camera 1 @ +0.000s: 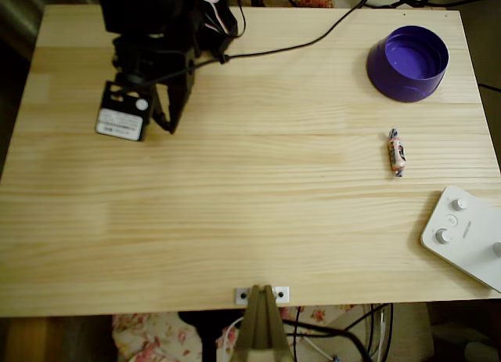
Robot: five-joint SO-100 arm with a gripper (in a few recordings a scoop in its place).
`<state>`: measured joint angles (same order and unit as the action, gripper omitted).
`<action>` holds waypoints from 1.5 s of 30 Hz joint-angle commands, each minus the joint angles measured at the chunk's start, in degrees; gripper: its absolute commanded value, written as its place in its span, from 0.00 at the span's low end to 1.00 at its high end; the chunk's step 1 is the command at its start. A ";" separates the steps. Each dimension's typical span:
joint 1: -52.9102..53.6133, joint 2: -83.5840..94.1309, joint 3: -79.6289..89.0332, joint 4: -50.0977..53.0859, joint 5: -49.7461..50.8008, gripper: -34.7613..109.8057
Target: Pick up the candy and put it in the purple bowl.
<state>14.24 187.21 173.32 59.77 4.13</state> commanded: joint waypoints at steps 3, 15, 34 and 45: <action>-1.49 1.76 -0.79 -1.58 -1.93 0.24; -1.58 1.76 -0.70 -1.67 -1.93 0.24; -2.55 1.76 -0.79 -1.67 -2.81 0.24; -3.60 1.76 -0.79 -1.93 -4.04 0.24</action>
<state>10.20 187.21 173.32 59.59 0.18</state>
